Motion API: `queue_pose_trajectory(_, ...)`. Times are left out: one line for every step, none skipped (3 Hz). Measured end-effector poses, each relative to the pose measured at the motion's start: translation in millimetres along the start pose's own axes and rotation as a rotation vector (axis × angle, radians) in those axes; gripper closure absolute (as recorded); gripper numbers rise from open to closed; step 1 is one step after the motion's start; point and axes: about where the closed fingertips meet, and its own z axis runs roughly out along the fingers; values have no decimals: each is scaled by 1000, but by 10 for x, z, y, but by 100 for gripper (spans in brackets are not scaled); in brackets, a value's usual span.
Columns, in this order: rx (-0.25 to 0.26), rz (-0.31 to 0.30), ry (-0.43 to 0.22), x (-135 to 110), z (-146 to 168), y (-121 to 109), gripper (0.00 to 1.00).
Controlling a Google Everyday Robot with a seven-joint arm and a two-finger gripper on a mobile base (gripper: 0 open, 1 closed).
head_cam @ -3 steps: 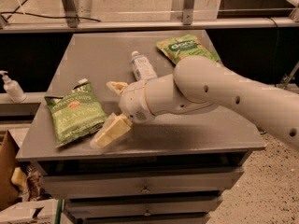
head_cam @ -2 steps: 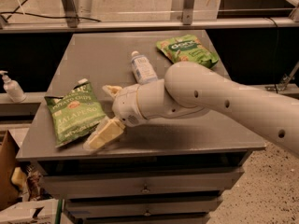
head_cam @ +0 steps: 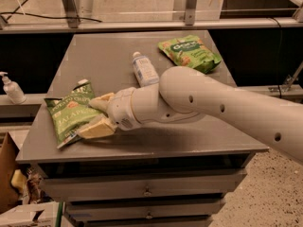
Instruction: Pick green jalapeno chip bag
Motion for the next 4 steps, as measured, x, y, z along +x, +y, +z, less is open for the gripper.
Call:
queue_pose_trajectory(1,15,4,-5,-22,38,64)
queue_pose_trajectory(7,18,-10,-86,-109,49,88)
queue_pose_trajectory(10,7,-82,-329,-225,19,100)
queue_pose_trajectory(13,-3,-200,-652,-389,-20,100)
